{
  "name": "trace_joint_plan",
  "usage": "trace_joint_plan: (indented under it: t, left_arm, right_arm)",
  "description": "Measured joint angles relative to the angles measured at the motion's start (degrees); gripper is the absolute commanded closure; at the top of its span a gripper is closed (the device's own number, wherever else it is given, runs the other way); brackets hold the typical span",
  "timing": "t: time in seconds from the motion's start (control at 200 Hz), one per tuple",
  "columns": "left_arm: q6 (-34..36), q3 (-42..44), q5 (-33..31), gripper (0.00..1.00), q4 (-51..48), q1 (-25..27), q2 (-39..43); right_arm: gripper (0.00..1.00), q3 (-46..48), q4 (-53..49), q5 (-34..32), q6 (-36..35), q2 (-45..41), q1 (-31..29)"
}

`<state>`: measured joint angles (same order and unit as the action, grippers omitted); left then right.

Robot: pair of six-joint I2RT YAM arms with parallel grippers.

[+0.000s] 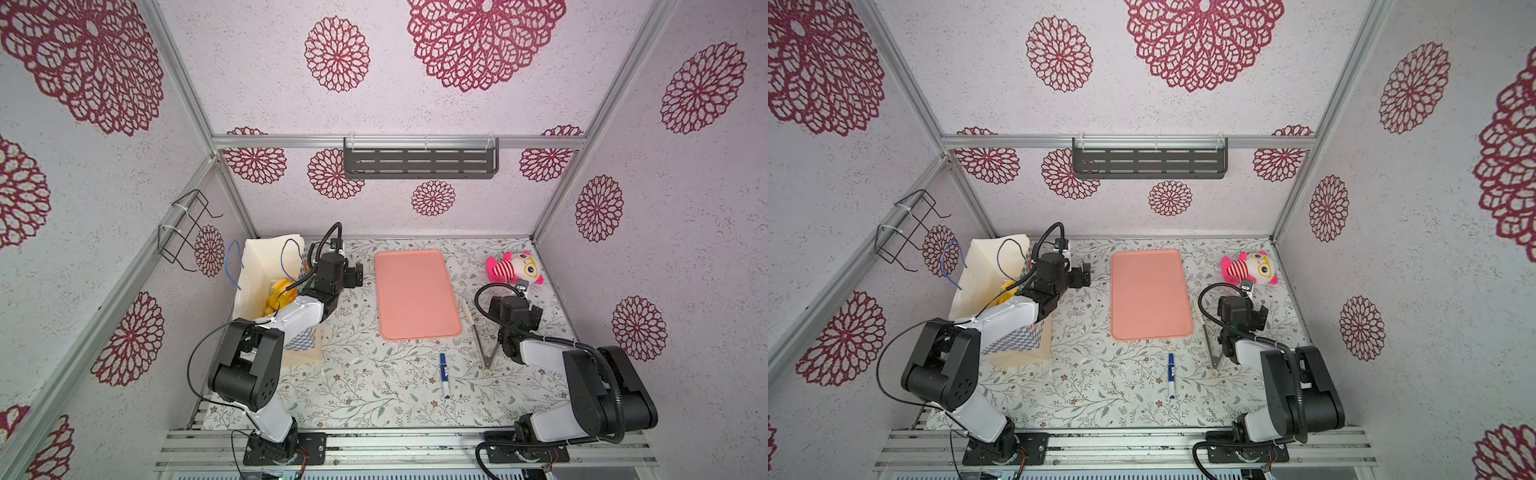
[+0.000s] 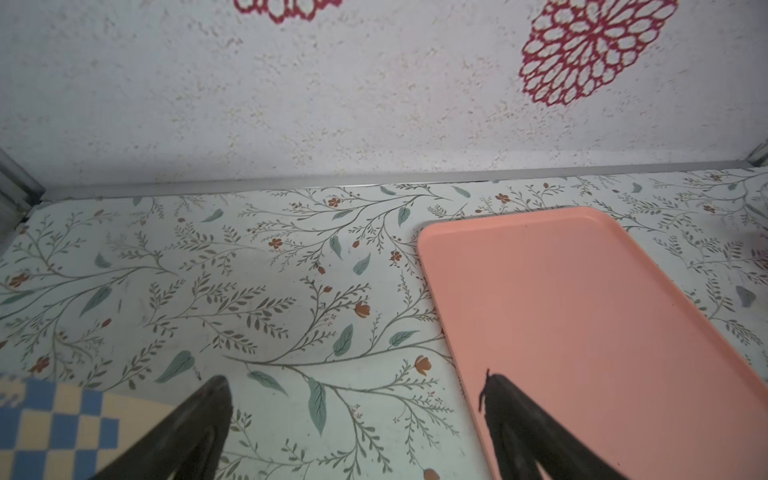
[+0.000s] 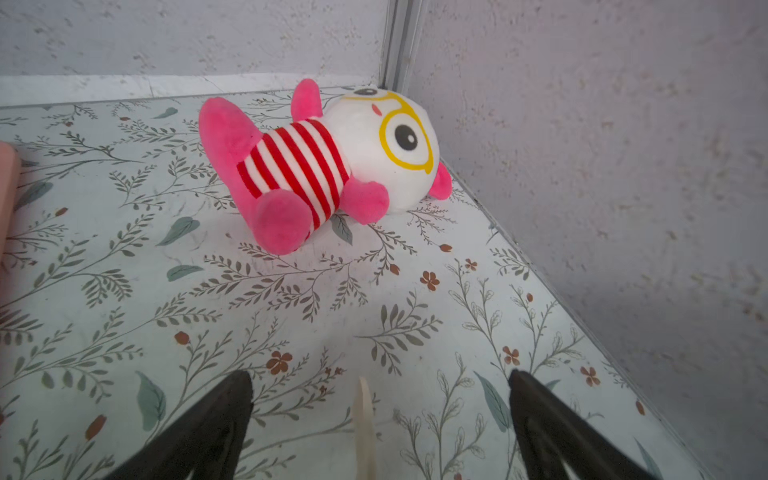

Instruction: Place the fake bread into the paper bag

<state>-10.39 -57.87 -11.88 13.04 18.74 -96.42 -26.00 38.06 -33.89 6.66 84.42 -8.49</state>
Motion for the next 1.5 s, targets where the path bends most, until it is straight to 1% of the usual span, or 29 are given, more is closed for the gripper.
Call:
trace_joint_plan:
  t: [0.065, 0.175, 0.275, 0.34, 0.41, 0.5, 0.57, 0.675, 0.816, 0.846, 1.016, 1.206, 1.376, 1.501]
  left_arm:
    - [1.8, 1.5, 0.4, 0.03, 1.4, 0.0, 0.4]
    - [4.3, 5.2, 0.5, 0.03, 4.2, -0.4, 0.9]
    - [5.0, 9.2, 0.7, 0.03, 7.1, -1.2, 1.9]
    - [4.6, 12.2, 2.1, 0.03, 9.3, -2.8, 3.4]
    - [3.5, 14.4, 4.2, 0.03, 11.0, -5.2, 5.4]
    - [2.0, 14.8, 7.4, 0.03, 11.0, -8.8, 7.9]
    - [2.1, 13.9, 9.1, 0.03, 9.9, -11.3, 9.4]
    - [3.0, 13.3, 11.2, 0.03, 8.7, -14.0, 11.0]
    - [3.5, 13.4, 14.1, 0.02, 7.9, -16.9, 11.2]
    - [3.6, 13.4, 14.8, 0.01, 7.5, -17.4, 11.2]
    - [3.7, 12.2, 18.8, 0.0, 4.8, -17.8, 10.4]
    - [3.6, 11.8, 20.7, 0.0, 4.4, -17.1, 9.8]
    - [4.2, 11.5, 20.7, 0.01, 4.1, -17.2, 9.5]
    - [5.6, 12.4, 20.1, 0.02, 4.2, -18.7, 9.8]
  right_arm:
    - [0.01, 2.7, 6.6, 0.1, -1.9, 1.6, 0.0]
    - [0.01, 7.1, 12.8, 1.9, -3.4, 2.4, 0.7]
    - [0.01, 11.7, 20.9, 6.3, -4.2, 2.4, 2.8]
    - [0.01, 15.4, 28.7, 8.0, -4.7, 3.8, 3.5]
    - [0.01, 17.5, 31.5, 9.5, -5.2, 4.4, 3.6]
    - [0.01, 16.8, 32.2, 11.1, -5.8, 4.6, 3.6]
    - [0.01, 15.5, 32.9, 11.8, -6.2, 4.6, 3.4]
    - [0.01, 14.5, 33.7, 12.5, -6.3, 4.6, 3.3]
    - [0.01, 14.5, 33.7, 13.0, -6.3, 4.6, 3.3]
    - [0.01, 14.5, 33.7, 13.0, -6.3, 4.6, 3.3]
    - [0.01, 14.5, 33.7, 13.1, -6.3, 4.6, 3.3]
    - [0.01, 14.5, 33.7, 13.1, -6.3, 4.6, 3.3]
    - [0.01, 14.5, 33.7, 13.2, -6.3, 4.6, 3.3]
    - [0.01, 14.5, 33.7, 13.2, -6.3, 4.6, 3.3]
